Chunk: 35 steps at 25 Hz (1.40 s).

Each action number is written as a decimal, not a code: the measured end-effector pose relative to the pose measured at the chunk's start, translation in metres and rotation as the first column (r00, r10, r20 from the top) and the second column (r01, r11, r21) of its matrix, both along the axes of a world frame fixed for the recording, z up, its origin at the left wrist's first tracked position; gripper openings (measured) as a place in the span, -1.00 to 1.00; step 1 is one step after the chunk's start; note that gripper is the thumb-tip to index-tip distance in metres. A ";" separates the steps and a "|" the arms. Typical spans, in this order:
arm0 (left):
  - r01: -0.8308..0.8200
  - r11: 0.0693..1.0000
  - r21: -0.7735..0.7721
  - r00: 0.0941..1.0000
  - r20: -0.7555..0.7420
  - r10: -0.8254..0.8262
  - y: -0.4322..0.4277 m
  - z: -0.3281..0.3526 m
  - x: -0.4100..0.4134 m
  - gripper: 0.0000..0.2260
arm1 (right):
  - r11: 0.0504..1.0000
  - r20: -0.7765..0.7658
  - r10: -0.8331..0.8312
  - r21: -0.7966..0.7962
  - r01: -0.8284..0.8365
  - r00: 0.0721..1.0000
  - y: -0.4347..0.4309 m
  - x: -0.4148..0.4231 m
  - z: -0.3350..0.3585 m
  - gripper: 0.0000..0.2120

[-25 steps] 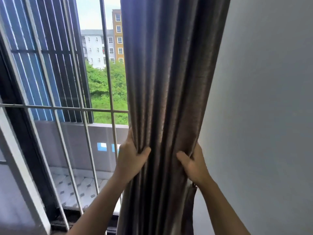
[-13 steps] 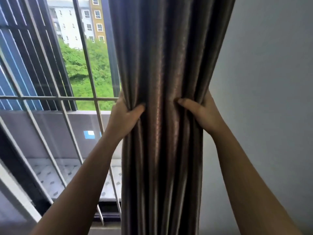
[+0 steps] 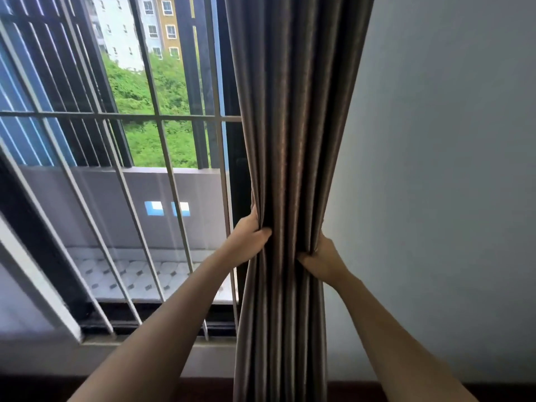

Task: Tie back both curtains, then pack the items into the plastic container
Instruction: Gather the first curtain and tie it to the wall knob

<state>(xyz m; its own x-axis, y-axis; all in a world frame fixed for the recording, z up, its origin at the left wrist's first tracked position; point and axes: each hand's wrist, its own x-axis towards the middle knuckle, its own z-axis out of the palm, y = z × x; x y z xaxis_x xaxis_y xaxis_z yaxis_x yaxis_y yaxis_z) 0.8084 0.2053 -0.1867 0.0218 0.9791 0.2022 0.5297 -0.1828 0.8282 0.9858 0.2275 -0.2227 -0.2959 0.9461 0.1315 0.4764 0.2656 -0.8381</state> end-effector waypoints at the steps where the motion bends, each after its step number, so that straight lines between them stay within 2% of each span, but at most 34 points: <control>1: 0.001 1.000 -0.016 1.000 -0.012 -0.001 -0.007 -0.004 0.003 -0.48 | 1.000 0.007 0.003 0.002 -0.003 1.000 -0.003 0.001 -0.008 -0.50; 7: -0.025 1.000 -0.008 1.000 0.002 0.025 -0.027 -0.010 0.006 -0.45 | 0.998 -0.110 -0.043 0.050 0.049 0.993 -0.015 -0.001 -0.023 -0.41; 17: 0.049 0.997 0.061 0.999 0.014 -0.050 -0.020 -0.023 -0.014 -0.43 | 0.989 -0.162 -0.102 0.091 0.117 0.982 -0.024 -0.004 -0.025 -0.35; 20: 0.073 0.988 0.139 0.996 0.037 -0.079 -0.024 -0.025 -0.023 -0.50 | 0.978 -0.322 -0.021 0.189 0.086 0.946 -0.034 -0.008 -0.013 -0.21; 22: 0.065 0.976 0.209 0.992 0.093 -0.086 -0.027 -0.015 -0.030 -0.57 | 0.907 -0.397 -0.003 0.386 0.170 0.918 -0.042 -0.013 0.008 -0.20; 25: 0.014 0.948 0.319 0.992 0.117 -0.054 -0.024 0.010 -0.044 -0.58 | 0.648 -0.440 -0.112 0.648 0.402 0.891 -0.054 -0.027 0.052 -0.32; 26: -0.016 0.940 0.342 0.996 0.088 -0.015 -0.022 0.018 -0.050 -0.54 | 0.594 -0.417 -0.120 0.697 0.401 0.901 -0.059 -0.036 0.062 -0.39; 27: -0.049 0.932 0.360 0.997 0.070 0.025 -0.018 0.023 -0.056 -0.47 | 0.595 -0.374 -0.110 0.718 0.362 0.921 -0.063 -0.048 0.068 -0.44; 30: -0.140 0.927 0.348 0.990 0.077 0.121 -0.010 0.035 -0.068 -0.33 | 0.723 -0.185 -0.157 0.647 0.240 0.970 -0.063 -0.087 0.066 -0.40; 32: -0.180 0.937 0.300 0.984 0.060 0.170 -0.008 0.041 -0.071 -0.38 | 0.760 -0.066 -0.230 0.611 0.222 0.971 -0.059 -0.105 0.052 -0.33; 35: -0.128 0.952 0.277 0.992 0.034 0.124 -0.007 0.039 -0.072 -0.53 | 0.801 0.082 -0.300 0.563 0.204 0.951 -0.055 -0.122 0.028 -0.35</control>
